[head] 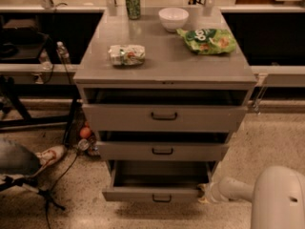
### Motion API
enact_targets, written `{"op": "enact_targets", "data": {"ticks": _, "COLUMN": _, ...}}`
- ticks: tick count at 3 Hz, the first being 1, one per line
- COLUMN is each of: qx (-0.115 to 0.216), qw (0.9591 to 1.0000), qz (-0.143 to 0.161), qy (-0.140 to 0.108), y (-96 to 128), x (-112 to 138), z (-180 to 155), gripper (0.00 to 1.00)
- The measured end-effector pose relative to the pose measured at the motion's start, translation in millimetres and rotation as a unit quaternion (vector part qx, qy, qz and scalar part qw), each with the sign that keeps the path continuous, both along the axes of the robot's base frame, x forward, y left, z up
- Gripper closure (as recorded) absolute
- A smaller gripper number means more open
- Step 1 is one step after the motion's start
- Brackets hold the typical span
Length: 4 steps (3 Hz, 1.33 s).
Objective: Open bottom drawer
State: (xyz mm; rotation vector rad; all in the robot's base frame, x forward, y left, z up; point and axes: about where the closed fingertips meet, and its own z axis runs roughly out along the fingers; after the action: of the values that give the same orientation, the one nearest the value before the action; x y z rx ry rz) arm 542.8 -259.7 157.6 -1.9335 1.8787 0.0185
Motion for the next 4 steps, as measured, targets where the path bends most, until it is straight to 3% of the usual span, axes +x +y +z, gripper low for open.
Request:
{"op": "enact_targets", "data": {"ticks": 1, "qx": 0.0, "qw": 1.0, "qz": 0.0, "qy": 0.0, "y": 0, "x": 0, "z": 0, "gripper": 1.0}}
{"op": "enact_targets", "data": {"ticks": 2, "qx": 0.001, "qw": 0.9999, "qz": -0.008, "qy": 0.008, "y": 0, "x": -26, "z": -1, "gripper": 1.0}}
{"op": "enact_targets", "data": {"ticks": 3, "qx": 0.002, "qw": 0.9999, "qz": -0.009, "qy": 0.01, "y": 0, "x": -31, "z": -1, "gripper": 1.0}}
{"op": "enact_targets", "data": {"ticks": 4, "qx": 0.009, "qw": 0.9995, "qz": -0.015, "qy": 0.025, "y": 2, "x": -59, "z": -5, "gripper": 1.0}}
